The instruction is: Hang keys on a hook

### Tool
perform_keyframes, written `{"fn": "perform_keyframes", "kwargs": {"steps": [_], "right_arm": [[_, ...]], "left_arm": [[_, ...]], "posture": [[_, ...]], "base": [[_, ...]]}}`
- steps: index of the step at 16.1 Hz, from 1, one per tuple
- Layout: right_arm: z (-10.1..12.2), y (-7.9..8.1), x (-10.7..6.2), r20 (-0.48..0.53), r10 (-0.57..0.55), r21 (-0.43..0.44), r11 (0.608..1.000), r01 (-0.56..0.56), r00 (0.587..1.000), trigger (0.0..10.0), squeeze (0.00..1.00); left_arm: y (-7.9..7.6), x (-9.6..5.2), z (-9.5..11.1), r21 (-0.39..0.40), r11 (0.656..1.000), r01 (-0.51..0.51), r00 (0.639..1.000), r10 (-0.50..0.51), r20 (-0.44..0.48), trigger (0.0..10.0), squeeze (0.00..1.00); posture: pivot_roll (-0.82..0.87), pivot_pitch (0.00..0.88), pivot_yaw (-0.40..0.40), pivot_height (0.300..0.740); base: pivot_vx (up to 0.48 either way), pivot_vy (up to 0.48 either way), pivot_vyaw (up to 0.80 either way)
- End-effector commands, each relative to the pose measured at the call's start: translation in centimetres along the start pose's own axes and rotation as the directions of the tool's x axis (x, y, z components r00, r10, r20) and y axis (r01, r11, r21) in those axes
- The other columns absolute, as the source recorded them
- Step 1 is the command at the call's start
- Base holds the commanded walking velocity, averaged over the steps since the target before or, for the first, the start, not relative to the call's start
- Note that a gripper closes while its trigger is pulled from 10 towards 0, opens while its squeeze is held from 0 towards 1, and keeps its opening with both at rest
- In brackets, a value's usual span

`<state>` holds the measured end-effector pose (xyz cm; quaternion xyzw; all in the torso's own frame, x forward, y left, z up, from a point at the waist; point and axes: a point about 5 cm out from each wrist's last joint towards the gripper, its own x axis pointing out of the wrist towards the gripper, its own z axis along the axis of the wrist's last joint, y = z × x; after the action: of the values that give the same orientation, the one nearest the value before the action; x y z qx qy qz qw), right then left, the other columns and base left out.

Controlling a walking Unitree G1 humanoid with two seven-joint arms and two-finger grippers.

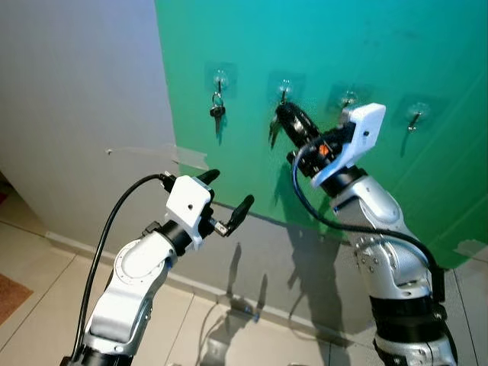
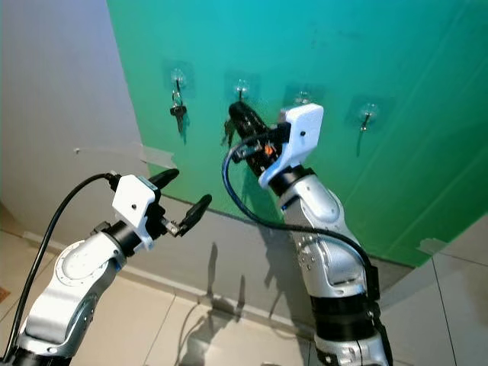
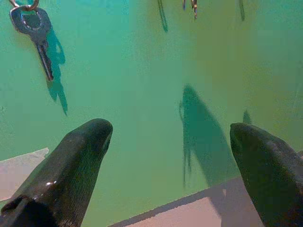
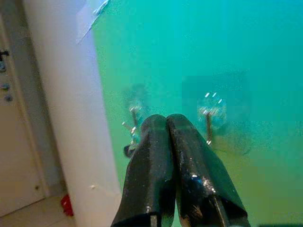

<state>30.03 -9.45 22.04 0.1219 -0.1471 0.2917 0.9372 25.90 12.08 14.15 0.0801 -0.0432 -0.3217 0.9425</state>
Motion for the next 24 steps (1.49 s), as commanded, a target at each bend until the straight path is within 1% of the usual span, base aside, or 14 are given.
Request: {"fn": "perform_keyframes", "kwargs": {"steps": [1,5,13,18,21,24], "right_arm": [[0.3,-0.5,0.1,0.006,-0.029,-0.003,1.0,0.029,1.0,10.0,0.0],[0.1,0.0,0.4,0.001,-0.001,0.023,1.0,0.001,1.0,10.0,0.0],[-0.2,0.0,1.3,-0.005,-0.01,0.044,0.999,0.01,1.0,10.0,0.0],[-0.3,-0.8,1.5,0.002,-0.075,0.026,0.997,0.074,0.997,10.0,0.0],[-0.6,-1.0,1.4,-0.007,-0.095,0.018,0.995,0.095,0.995,10.0,0.0],[-1.4,-1.1,1.0,-0.048,-0.097,-0.014,0.995,0.097,0.994,10.0,0.0]], "left_arm": [[0.1,0.1,0.5,0.006,1.0,-0.001,1.0,0.001,0.013,10.0,0.0],[0.2,0.0,0.5,0.005,1.0,-0.007,1.0,0.007,0.013,10.0,0.0],[0.2,0.0,0.5,0.002,1.0,-0.013,1.0,0.013,0.013,10.0,0.0],[0.3,0.0,0.5,0.002,1.0,-0.01,1.0,0.01,0.01,10.0,0.0],[0.3,-0.1,0.5,0.004,1.0,-0.003,1.0,0.003,0.008,10.0,0.0],[0.3,0.0,0.5,0.003,1.0,0.005,1.0,-0.005,0.007,10.0,0.0]], "posture": [[-0.06,0.0,-0.052,0.74],[-0.06,0.0,-0.057,0.74],[-0.06,0.0,-0.059,0.74],[-0.06,0.0,-0.051,0.74],[-0.06,0.0,-0.044,0.74],[-0.06,0.0,-0.037,0.74]], "base": [[0.0,0.0,0.0],[0.0,0.0,0.0],[0.0,0.0,0.0],[0.0,0.0,0.0],[0.0,0.0,0.0],[0.0,0.0,0.0]]}}
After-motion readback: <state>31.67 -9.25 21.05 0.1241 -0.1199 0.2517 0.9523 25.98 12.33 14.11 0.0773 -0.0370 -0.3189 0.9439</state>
